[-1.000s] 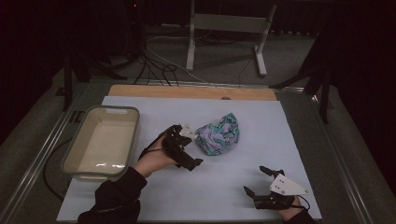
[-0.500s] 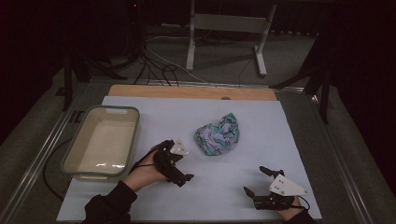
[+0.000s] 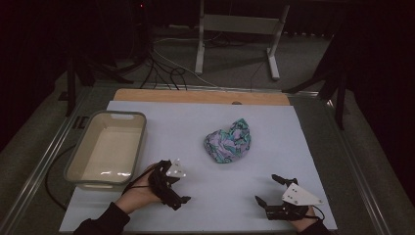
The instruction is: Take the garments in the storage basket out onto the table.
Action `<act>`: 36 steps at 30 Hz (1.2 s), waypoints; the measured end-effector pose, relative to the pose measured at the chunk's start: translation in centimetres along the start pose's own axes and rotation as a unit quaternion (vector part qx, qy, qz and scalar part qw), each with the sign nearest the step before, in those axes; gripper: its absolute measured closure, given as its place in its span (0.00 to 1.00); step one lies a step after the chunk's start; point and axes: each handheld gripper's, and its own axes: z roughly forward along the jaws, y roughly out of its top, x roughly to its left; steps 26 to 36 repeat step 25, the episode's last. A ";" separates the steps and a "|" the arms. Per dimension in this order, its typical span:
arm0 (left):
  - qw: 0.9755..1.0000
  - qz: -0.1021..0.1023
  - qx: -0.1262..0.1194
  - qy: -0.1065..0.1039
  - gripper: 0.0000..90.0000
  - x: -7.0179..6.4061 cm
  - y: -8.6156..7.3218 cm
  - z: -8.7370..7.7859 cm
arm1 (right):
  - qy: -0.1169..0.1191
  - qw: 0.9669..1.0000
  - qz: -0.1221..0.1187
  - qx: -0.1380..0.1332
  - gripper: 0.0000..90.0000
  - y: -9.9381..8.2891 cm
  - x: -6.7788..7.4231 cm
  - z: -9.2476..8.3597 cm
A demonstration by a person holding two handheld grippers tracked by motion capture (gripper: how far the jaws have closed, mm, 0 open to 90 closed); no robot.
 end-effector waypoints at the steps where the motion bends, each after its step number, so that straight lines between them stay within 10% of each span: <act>1: 1.000 -0.001 0.001 0.000 0.00 -0.1 -0.3 -0.1 | 0.001 1.000 0.000 0.002 0.12 0.0 0.0 0.0; 21: 1.000 -0.004 -0.020 0.009 0.00 -1.3 -5.1 -1.7 | 0.002 1.000 -0.002 0.009 0.12 -0.2 0.1 0.3; 36: 1.000 -0.002 -0.023 0.002 0.00 -1.1 -5.3 -2.1 | 0.001 1.000 -0.003 0.008 0.12 -0.1 0.1 0.2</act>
